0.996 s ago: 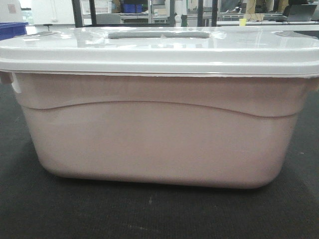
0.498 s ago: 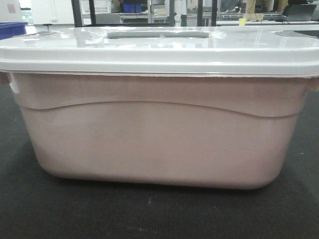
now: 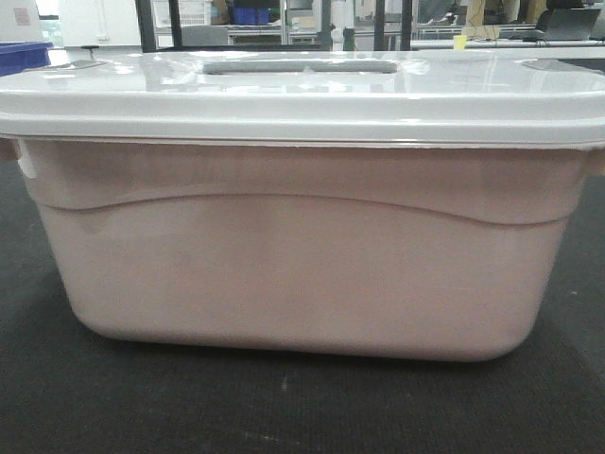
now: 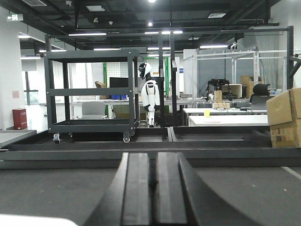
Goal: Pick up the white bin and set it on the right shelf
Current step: 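Move both grippers to the short ends of the pink bin's white lid, then close both grippers on the lid handles at the bin's ends, then lift the pink bin off the table with both grippers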
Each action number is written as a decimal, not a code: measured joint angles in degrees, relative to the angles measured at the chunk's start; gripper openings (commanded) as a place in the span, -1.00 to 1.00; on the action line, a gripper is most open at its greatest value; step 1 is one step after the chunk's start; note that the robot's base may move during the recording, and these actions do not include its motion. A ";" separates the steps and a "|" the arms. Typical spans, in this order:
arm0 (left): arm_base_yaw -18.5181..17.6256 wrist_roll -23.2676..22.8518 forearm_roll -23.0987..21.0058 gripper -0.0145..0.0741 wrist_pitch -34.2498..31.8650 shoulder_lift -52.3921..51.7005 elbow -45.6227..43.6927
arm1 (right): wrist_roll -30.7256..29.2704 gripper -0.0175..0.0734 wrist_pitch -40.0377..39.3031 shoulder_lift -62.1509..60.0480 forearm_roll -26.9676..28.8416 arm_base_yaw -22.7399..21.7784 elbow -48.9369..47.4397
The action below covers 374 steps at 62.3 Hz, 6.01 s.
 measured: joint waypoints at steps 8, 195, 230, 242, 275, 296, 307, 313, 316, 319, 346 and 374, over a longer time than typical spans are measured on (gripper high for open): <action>0.00 0.00 -2.86 -0.55 9.92 7.75 -9.04 | 0.00 -0.01 0.61 7.31 0.00 0.00 -5.79; 9.75 34.44 -69.79 0.32 52.54 77.56 -26.43 | -47.09 0.78 61.76 77.27 74.91 -11.55 -19.33; 5.03 34.44 -70.13 0.29 49.97 77.66 -26.43 | -47.22 0.00 59.31 77.27 75.01 -11.47 -19.22; 5.03 34.44 -69.92 -0.14 48.85 77.79 -26.43 | -47.22 -0.35 59.22 77.27 75.37 -11.47 -19.22; 5.47 34.45 -88.28 -0.94 46.75 78.14 -26.43 | -47.00 -0.48 55.29 72.33 91.29 -12.19 -18.92; 4.61 34.68 -94.31 -0.94 46.29 78.14 -27.81 | -42.19 -0.48 55.09 69.80 94.58 -12.19 -19.33; 2.09 34.68 -94.83 -0.94 43.55 78.14 -31.94 | -40.71 -0.48 53.33 68.40 95.47 -12.65 -19.33; 0.75 34.23 -95.28 -0.94 41.98 78.16 -34.86 | -39.93 -0.48 52.61 67.48 96.35 -13.10 -19.33; 0.03 33.98 -95.55 -0.94 41.35 78.26 -36.54 | -39.65 -0.48 52.27 66.99 96.56 -13.21 -19.33; -0.43 33.86 -95.68 -0.94 40.51 78.26 -37.94 | -39.30 -0.48 51.95 66.51 96.73 -13.21 -19.33; -1.22 33.32 -98.93 -0.94 39.49 78.26 -44.06 | -36.63 -0.48 50.16 59.27 94.41 -13.25 -25.58; -1.92 32.35 -99.79 -0.94 39.96 78.26 -44.20 | -36.63 -0.48 46.13 59.86 94.63 -13.25 -31.05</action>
